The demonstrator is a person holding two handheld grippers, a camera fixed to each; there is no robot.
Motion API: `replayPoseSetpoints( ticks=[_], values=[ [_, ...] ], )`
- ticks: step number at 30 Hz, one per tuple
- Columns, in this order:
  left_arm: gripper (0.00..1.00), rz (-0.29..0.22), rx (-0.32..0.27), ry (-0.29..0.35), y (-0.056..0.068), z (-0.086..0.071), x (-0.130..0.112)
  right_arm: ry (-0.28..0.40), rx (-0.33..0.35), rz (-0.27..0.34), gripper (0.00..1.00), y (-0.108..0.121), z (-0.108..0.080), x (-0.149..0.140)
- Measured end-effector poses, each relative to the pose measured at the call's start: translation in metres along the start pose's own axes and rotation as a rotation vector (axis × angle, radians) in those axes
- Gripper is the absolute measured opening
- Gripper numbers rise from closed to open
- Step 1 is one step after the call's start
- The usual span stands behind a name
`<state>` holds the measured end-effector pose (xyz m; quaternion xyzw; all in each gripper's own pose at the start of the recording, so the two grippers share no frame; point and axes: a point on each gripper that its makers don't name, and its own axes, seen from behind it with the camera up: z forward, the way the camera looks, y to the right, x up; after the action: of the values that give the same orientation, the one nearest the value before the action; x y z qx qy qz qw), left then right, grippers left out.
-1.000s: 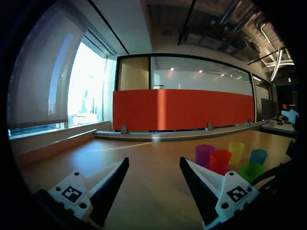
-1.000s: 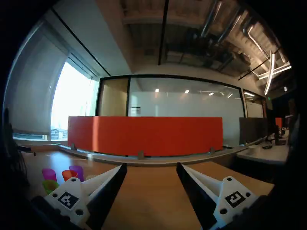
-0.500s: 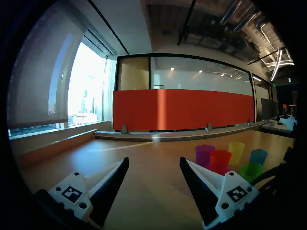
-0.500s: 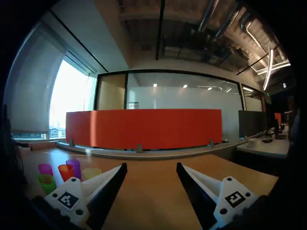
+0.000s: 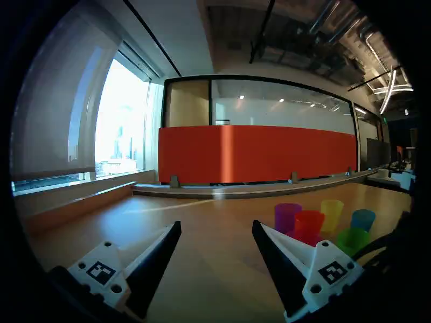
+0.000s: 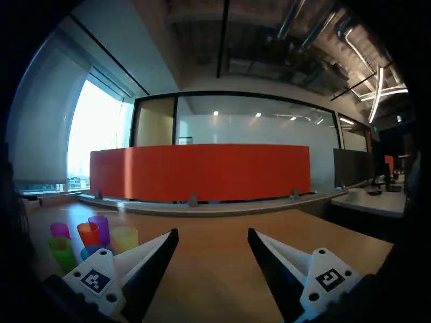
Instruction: Pour water
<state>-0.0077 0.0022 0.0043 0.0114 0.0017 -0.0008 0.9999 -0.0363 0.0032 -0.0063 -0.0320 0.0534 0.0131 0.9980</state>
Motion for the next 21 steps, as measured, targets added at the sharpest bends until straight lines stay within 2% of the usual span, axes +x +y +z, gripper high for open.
replayPoseSetpoints(
  ticks=[21],
  values=[
    [0.98, 0.0, 0.0, 0.0, 0.0, -0.001, 0.0, -0.03, -0.007, -0.009, 0.99, -0.001, 0.001, -0.012]
  ],
)
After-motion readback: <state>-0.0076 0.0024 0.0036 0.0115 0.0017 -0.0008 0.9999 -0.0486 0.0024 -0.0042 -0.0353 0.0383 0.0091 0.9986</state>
